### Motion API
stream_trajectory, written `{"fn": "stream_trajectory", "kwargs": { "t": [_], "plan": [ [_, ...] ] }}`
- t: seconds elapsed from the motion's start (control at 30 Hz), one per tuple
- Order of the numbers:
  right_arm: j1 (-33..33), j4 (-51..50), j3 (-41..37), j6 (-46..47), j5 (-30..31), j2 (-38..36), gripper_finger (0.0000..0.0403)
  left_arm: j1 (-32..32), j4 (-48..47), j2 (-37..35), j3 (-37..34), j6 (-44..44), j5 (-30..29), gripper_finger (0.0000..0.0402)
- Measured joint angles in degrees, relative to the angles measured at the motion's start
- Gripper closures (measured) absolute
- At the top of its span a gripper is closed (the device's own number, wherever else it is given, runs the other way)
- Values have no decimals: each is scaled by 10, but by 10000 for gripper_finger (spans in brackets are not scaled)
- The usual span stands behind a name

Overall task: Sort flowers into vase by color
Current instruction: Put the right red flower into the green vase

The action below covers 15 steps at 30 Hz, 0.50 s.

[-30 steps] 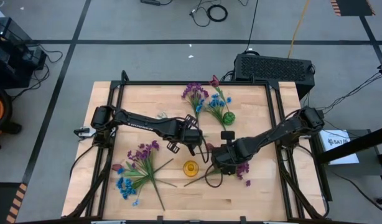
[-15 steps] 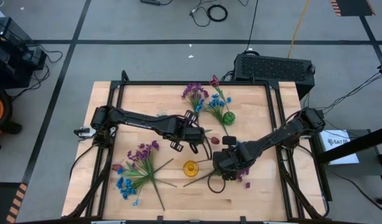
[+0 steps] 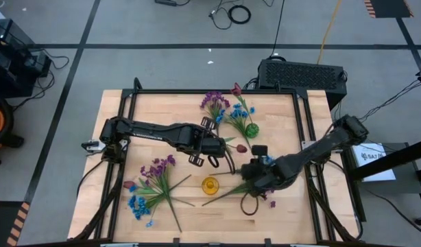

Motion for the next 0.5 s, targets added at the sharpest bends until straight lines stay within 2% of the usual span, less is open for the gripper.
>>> {"fn": "stream_trajectory", "kwargs": {
  "t": [0.13,0.23,0.5],
  "plan": [
    [24,13,-27,33,57,-55,349,14,-19,-1,33,-42,1,400],
    [43,53,-69,56,66,-94,349,25,-30,-1,47,-70,18,400],
    [54,326,-216,55,62,-157,349,41,-8,-41,47,-103,103,400]
  ]
}}
